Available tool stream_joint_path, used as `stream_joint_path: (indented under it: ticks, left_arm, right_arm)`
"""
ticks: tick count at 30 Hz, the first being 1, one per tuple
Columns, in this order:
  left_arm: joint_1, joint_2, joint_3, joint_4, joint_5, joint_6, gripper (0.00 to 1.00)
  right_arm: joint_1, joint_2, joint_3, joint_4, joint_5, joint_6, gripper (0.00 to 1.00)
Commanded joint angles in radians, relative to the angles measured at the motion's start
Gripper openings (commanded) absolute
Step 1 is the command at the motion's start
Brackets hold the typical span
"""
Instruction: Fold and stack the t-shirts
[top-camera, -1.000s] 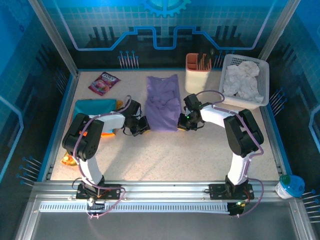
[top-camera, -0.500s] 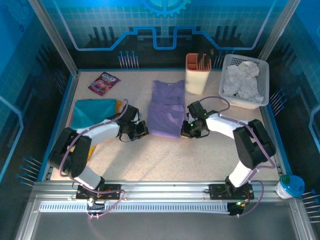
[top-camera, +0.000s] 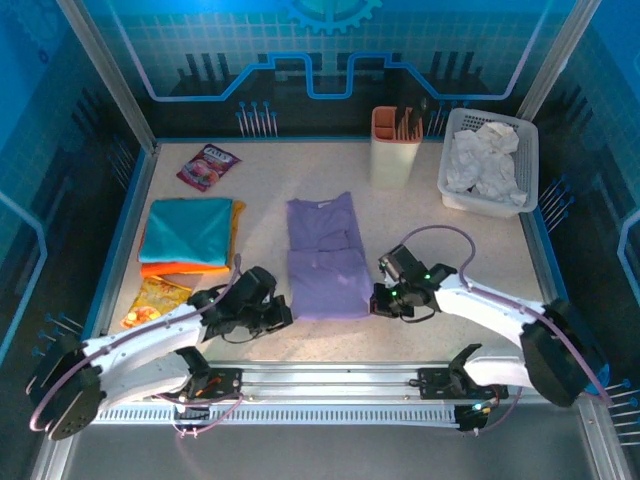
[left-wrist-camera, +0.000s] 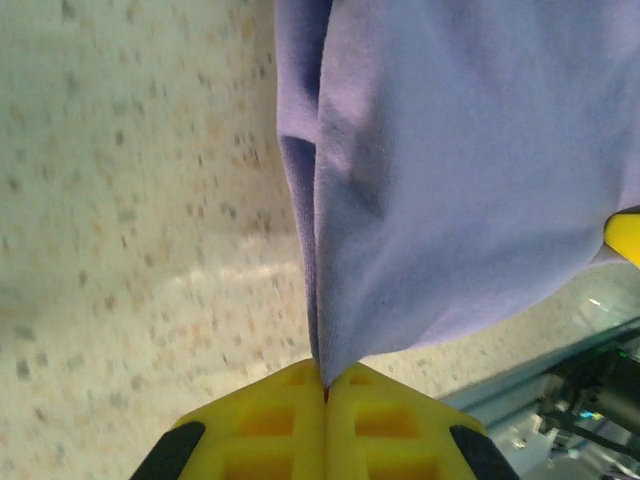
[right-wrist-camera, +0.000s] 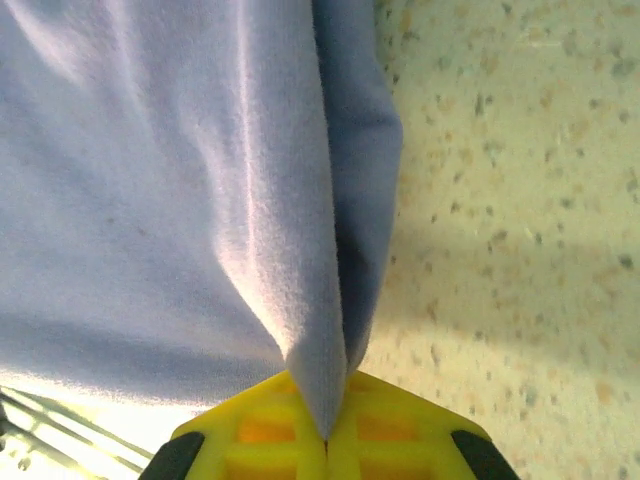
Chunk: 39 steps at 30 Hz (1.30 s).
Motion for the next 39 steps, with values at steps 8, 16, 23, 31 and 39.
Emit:
stream_joint_path:
  ticks: [8, 16, 23, 31, 39]
  left_arm:
    - [-0.051, -0.104, 0.127, -0.301, -0.16, -0.114, 0.0]
    - [0.019, 0.043, 0.378, -0.365, -0.148, 0.018, 0.0]
    - [0.174, 0.121, 0.507, -0.339, -0.053, 0.115, 0.0]
    - [0.33, 0.257, 0.617, -0.282, 0.05, 0.226, 0.0]
    - [0.44, 0.426, 0.695, -0.214, 0.135, 0.295, 0.0]
  right_arm:
    - [0.032, -0.167, 0.072, -0.229, 0.109, 0.067, 0.0]
    - [-0.025, -0.048, 0.323, -0.276, 0.076, -0.011, 0.0]
    - [-0.133, 0.1, 0.522, -0.279, -0.014, -0.094, 0.0]
    - [-0.245, 0.274, 0.699, -0.248, -0.129, -0.148, 0.0]
    - [-0.297, 0.438, 0.851, -0.249, -0.184, -0.181, 0.0]
